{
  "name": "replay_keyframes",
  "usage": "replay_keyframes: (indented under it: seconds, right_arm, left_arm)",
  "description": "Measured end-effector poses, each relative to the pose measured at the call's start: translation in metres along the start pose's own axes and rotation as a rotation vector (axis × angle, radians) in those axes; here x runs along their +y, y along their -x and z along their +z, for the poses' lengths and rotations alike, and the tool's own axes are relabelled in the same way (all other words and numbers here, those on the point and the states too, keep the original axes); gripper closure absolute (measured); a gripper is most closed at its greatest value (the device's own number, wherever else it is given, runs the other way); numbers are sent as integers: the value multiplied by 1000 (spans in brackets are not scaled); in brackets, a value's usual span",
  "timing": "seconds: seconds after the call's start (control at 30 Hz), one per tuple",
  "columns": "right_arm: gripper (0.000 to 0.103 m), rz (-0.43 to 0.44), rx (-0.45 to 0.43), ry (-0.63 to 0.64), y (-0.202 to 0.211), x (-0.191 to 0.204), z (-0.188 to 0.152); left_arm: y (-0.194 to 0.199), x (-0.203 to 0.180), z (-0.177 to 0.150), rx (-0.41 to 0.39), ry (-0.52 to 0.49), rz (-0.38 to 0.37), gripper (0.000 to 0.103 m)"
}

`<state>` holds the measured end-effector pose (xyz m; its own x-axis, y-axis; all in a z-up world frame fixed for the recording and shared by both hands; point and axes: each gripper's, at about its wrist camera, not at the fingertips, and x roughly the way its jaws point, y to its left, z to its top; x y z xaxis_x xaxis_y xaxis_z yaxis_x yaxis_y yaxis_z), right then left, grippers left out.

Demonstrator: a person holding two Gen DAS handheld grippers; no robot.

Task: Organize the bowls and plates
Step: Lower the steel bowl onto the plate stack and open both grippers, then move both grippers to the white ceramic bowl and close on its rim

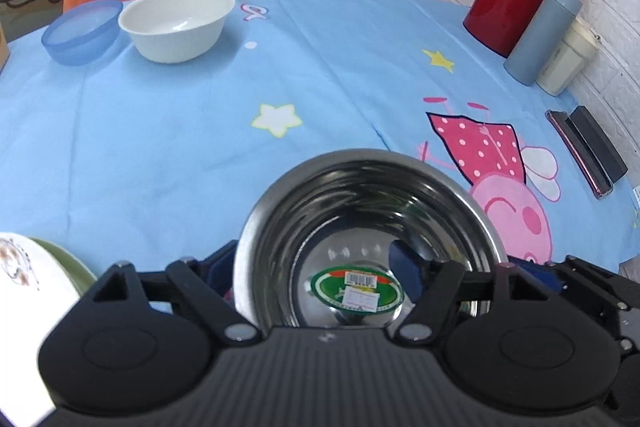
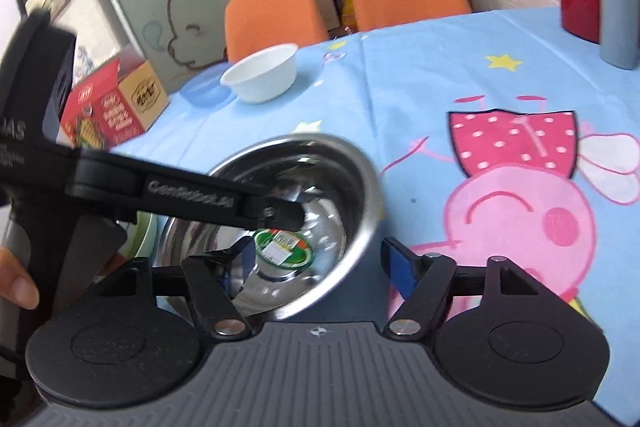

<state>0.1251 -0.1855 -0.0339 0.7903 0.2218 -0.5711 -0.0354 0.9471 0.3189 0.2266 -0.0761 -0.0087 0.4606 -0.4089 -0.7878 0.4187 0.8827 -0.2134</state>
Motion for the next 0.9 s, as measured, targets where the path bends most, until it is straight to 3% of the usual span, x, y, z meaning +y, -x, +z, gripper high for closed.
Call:
replay_keyframes:
  seconds: [0.2, 0.53, 0.9]
  right_arm:
    - [0, -80, -72, -36, 26, -21, -4]
    - [0, -52, -61, -72, 19, -33, 13]
    - [0, -34, -86, 141, -4, 5, 82]
  left_arm:
    - [36, 14, -3, -103, 21, 38, 30]
    - [61, 33, -2, -159, 2, 111, 30]
    - [63, 52, 23, -191, 6, 108, 29]
